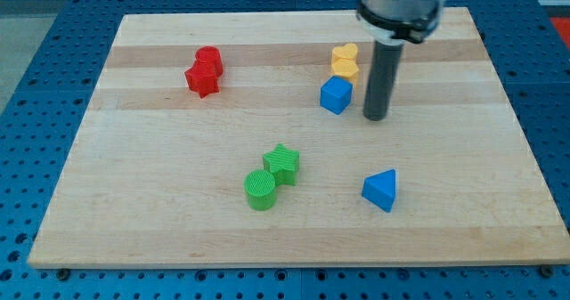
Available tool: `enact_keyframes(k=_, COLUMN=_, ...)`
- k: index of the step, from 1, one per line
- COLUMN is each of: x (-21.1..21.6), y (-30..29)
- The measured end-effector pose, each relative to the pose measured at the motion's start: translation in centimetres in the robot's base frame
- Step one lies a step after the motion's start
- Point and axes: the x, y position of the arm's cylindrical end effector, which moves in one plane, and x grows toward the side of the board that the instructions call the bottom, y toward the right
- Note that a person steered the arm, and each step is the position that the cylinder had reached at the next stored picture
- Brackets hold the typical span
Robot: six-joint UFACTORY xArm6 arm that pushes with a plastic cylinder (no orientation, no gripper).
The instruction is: Move the blue triangle below the blue cube
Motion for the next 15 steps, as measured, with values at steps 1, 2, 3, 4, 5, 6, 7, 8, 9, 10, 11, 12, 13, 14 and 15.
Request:
enact_keyframes(k=1, x=2.7, y=6.4)
enact_keyframes(k=2, x=8.0, y=10.3)
enact_keyframes(k=3, x=13.8, y=9.0)
enact_keyframes(k=4, x=16.3, y=5.2)
enact_keyframes(k=5, x=14.2, y=1.2)
enact_keyframes(k=6, x=11.2, y=-4.0)
enact_keyframes(k=7, x=11.5, y=-4.3)
enact_keyframes(k=8, x=14.2, y=-4.2)
enact_keyframes(k=9, x=12.6, y=-8.6)
enact_keyframes(k=10, x=7.1, y=-9.5)
enact_keyframes(k=11, x=3.8, y=-9.5)
enact_keyframes(k=12, x=5.5, y=-9.6)
enact_keyframes(k=13, x=10.1, y=-10.0)
enact_keyframes(k=14, x=11.4, y=-8.3)
enact_keyframes(k=15, x=8.5, y=-6.9)
